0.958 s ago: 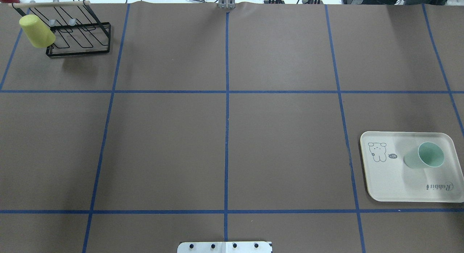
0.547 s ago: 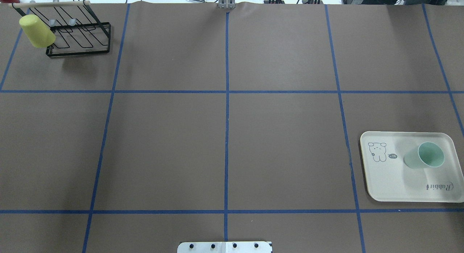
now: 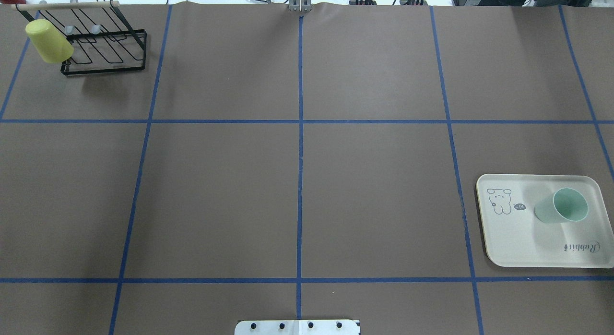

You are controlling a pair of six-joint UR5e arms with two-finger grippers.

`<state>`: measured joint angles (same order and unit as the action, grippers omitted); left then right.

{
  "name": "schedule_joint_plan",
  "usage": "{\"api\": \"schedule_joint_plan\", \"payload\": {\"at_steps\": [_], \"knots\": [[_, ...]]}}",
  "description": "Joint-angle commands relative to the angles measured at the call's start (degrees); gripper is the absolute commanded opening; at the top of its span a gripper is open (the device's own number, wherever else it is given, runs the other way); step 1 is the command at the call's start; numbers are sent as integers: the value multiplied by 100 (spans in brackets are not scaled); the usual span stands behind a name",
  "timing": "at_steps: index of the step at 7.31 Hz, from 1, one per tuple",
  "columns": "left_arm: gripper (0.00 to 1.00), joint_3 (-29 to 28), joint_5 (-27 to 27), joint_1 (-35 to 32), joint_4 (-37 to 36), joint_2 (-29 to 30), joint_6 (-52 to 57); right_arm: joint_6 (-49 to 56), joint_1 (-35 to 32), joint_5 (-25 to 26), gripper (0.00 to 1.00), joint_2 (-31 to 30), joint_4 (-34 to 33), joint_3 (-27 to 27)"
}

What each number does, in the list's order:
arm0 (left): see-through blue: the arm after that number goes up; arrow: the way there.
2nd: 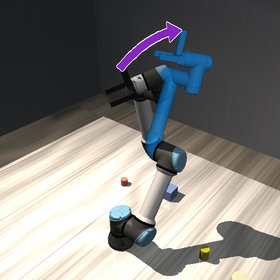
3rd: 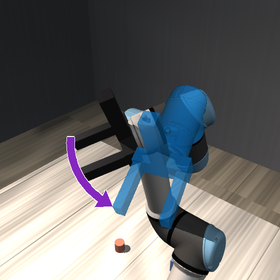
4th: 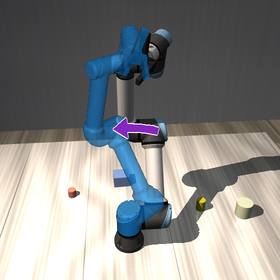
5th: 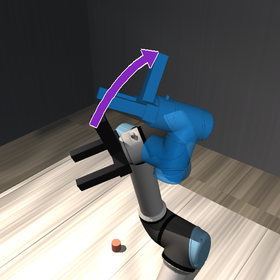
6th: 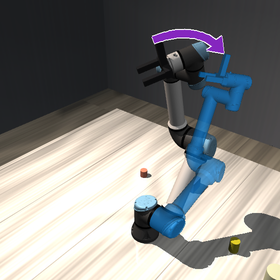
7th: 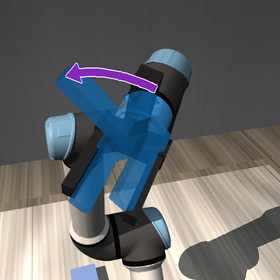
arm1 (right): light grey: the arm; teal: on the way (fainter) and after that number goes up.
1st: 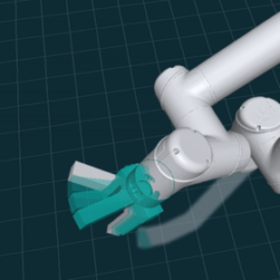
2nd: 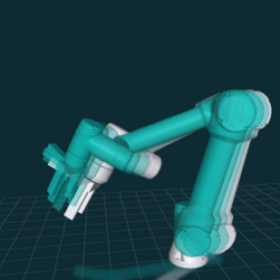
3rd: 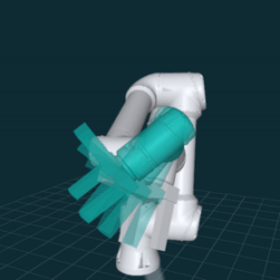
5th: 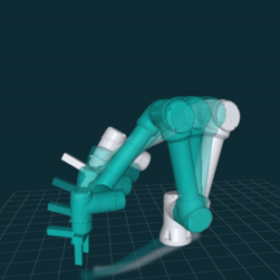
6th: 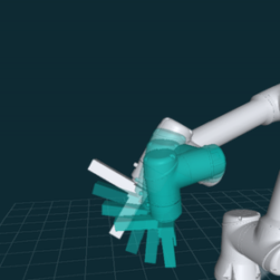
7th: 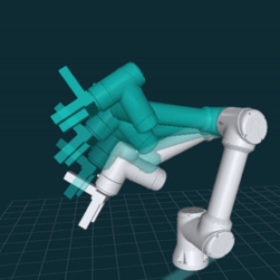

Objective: Left arm grabs green cup and hands to right arm on tray

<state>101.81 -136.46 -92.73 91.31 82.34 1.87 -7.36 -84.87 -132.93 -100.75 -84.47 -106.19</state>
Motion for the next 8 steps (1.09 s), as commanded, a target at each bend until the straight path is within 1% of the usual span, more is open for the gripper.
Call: {"api": "schedule_joint_plan", "payload": {"at_steps": [1, 8], "knots": [[100, 6, -12, 10, 0, 1, 6, -20, -3, -13, 100, 3, 1, 10], [100, 6, -4, 10, -8, -7, 6, 42, -3, 48, 100, 12, 18, 54]]}}
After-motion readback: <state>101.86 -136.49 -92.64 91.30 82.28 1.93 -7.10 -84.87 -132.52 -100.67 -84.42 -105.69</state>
